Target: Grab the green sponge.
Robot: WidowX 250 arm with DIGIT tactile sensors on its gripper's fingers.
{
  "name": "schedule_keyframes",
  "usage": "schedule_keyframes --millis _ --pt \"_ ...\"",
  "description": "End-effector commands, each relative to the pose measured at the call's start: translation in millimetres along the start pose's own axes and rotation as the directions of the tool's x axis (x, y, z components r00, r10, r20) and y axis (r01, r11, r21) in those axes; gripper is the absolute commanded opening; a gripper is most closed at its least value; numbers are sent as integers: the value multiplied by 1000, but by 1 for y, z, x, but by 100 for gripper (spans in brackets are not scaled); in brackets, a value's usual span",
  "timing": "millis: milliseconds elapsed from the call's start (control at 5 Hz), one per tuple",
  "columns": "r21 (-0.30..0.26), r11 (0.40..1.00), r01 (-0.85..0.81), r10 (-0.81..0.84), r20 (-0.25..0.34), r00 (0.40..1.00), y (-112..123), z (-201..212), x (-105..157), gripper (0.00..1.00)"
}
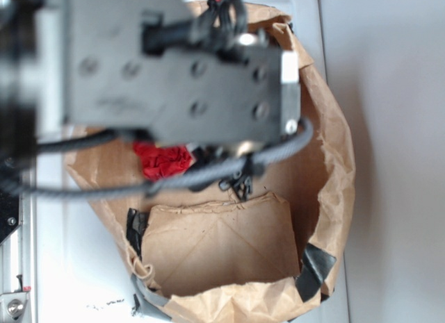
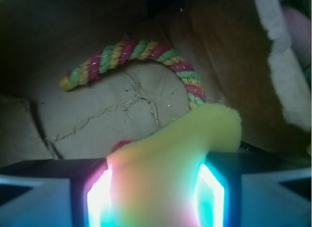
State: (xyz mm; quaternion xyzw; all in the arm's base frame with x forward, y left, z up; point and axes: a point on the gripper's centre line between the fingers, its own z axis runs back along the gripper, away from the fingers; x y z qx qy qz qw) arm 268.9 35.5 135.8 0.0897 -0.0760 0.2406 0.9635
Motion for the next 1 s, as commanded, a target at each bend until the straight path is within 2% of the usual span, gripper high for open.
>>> schedule_keyframes --millis 0,200,400,800 --pt "-104 972 209 -191 162 968 -3 27 9 0" --pt "-148 936 320 -299 148 943 -4 39 13 0" --pt "-150 910 387 -370 130 920 -7 52 12 0" --pt "-127 906 403 -387 135 912 -10 55 7 0"
